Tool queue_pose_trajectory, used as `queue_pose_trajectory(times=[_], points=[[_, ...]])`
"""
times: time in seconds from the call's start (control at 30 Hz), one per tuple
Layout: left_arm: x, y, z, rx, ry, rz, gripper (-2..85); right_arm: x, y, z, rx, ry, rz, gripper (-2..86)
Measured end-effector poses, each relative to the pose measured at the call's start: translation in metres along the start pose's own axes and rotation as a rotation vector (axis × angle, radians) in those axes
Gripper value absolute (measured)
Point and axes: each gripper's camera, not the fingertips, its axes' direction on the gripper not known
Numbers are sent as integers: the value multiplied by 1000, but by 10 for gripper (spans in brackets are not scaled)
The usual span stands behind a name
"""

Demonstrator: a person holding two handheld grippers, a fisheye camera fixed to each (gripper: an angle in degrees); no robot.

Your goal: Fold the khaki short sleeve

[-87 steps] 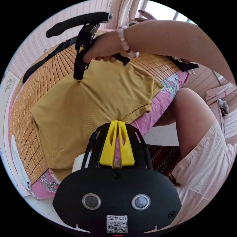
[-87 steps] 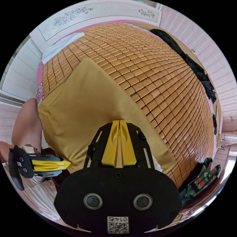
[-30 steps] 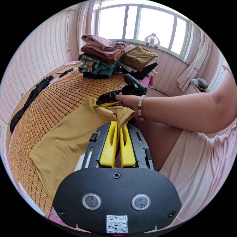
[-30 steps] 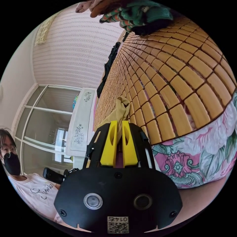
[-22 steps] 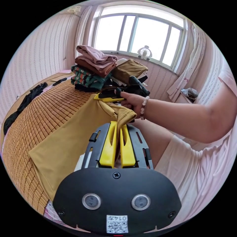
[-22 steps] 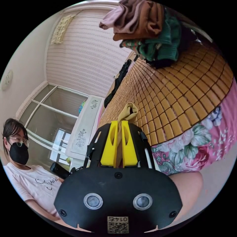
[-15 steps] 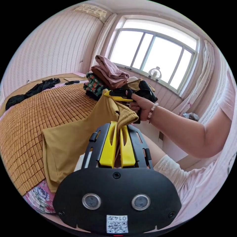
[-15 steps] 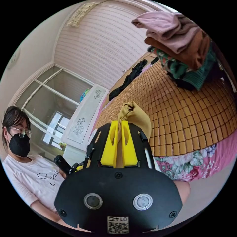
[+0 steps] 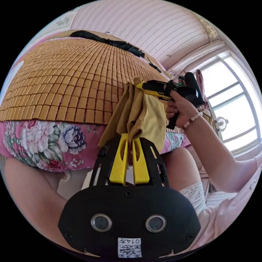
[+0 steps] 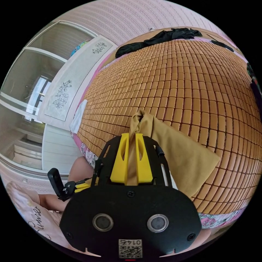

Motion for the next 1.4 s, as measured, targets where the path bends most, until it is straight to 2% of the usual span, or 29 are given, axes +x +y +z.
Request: queue_pose_trajectory(times=[0.13,0.2,0.27,0.37,0.47,0.57,0.7,0.87,1.07,1.23,1.4], points=[[-12,-16,-10,-64,-18,-43,72,-21,-2,-5,117,10,-135,54],[-13,-19,-18,-76,-35,-50,84,-27,-6,0,116,102,-212,70],[-12,-20,-27,-69,-80,-53,93,-29,-14,21,45,240,-294,100],[-8,-22,-39,-11,-115,-58,105,-29,-19,60,-77,326,-389,126],[2,-35,-30,-14,-113,-30,122,-31,-15,95,-186,321,-459,116],[12,-49,-12,-48,-119,8,125,-35,-4,100,-162,303,-497,78],[41,-53,-7,-83,-242,128,111,-31,8,97,-165,222,-504,37],[51,-45,-7,-77,-189,192,57,-26,49,38,40,62,-523,19],[66,-37,-43,-3,-96,263,32,-40,112,-37,224,61,-583,15],[98,-13,-120,166,-46,403,23,-57,141,-84,350,66,-578,15],[89,8,-200,311,-12,367,19,-97,133,-95,429,-13,-649,15]])
